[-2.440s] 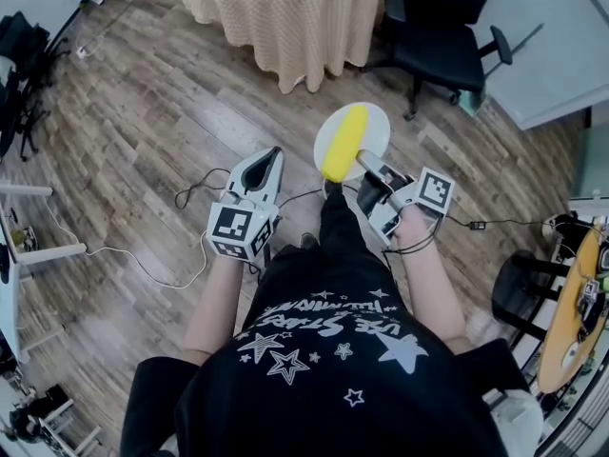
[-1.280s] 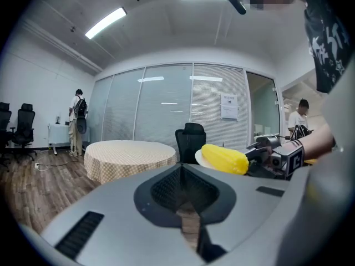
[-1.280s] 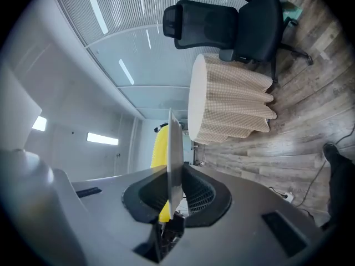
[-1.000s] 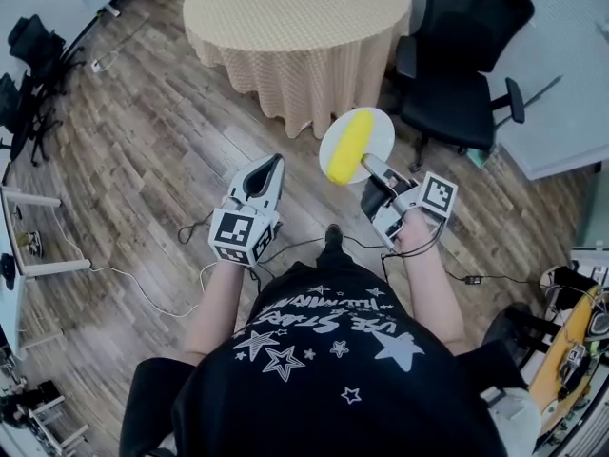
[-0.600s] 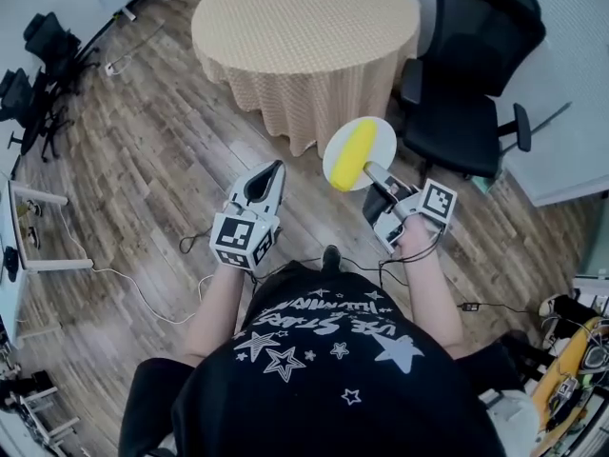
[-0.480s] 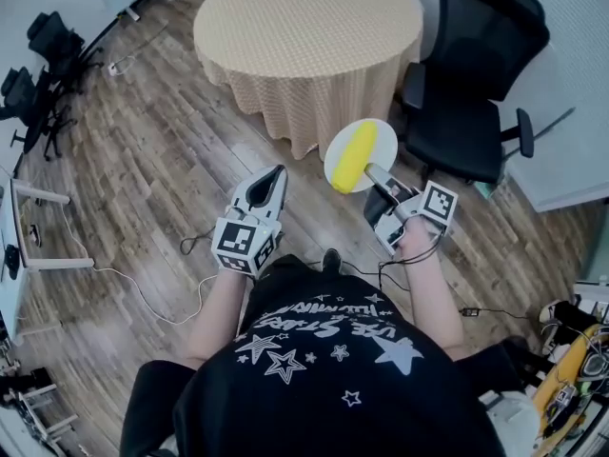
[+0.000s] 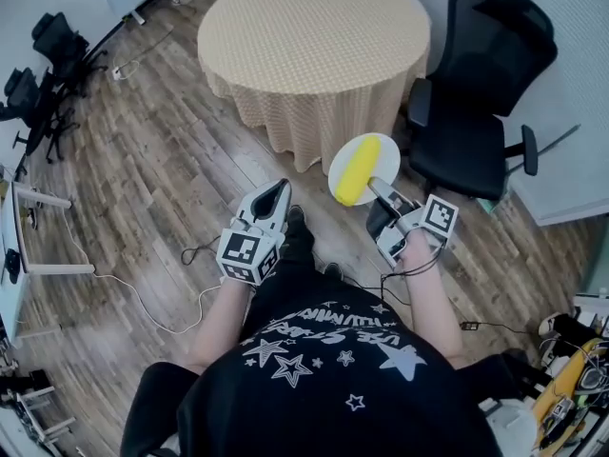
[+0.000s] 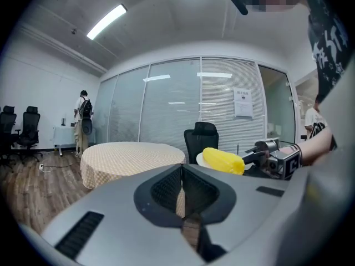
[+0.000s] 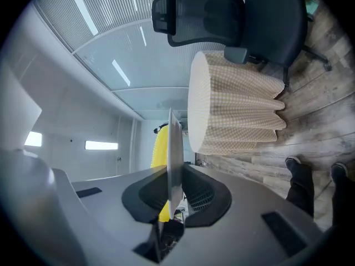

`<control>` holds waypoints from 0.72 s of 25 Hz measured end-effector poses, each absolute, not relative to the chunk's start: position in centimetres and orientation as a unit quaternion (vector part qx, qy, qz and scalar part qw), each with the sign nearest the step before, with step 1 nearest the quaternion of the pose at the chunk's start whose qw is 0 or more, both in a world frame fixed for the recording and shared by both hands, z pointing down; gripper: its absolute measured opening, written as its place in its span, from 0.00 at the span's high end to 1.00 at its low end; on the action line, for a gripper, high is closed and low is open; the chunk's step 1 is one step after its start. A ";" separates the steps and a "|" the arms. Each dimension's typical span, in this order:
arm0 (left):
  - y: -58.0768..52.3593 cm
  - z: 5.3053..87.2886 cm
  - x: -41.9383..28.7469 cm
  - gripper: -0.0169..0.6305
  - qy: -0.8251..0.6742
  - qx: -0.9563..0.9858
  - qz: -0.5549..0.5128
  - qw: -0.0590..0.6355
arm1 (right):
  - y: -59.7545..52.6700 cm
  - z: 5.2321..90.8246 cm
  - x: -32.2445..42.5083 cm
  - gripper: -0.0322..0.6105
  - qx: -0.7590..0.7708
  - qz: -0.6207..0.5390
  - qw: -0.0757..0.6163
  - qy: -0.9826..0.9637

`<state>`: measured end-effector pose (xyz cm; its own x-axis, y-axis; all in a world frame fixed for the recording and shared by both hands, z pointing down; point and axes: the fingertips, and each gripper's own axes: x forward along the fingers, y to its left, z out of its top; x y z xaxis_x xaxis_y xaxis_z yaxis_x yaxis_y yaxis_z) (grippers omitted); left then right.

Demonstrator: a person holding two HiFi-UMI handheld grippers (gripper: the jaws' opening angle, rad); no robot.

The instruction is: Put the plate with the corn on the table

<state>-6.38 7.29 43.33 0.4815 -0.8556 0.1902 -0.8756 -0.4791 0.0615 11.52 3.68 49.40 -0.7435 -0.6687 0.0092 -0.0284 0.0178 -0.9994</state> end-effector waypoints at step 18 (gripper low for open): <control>-11.9 43.3 -10.1 0.96 -0.465 0.881 0.066 0.062 | -11.6 48.9 9.3 0.86 -0.298 -0.631 0.271 0.663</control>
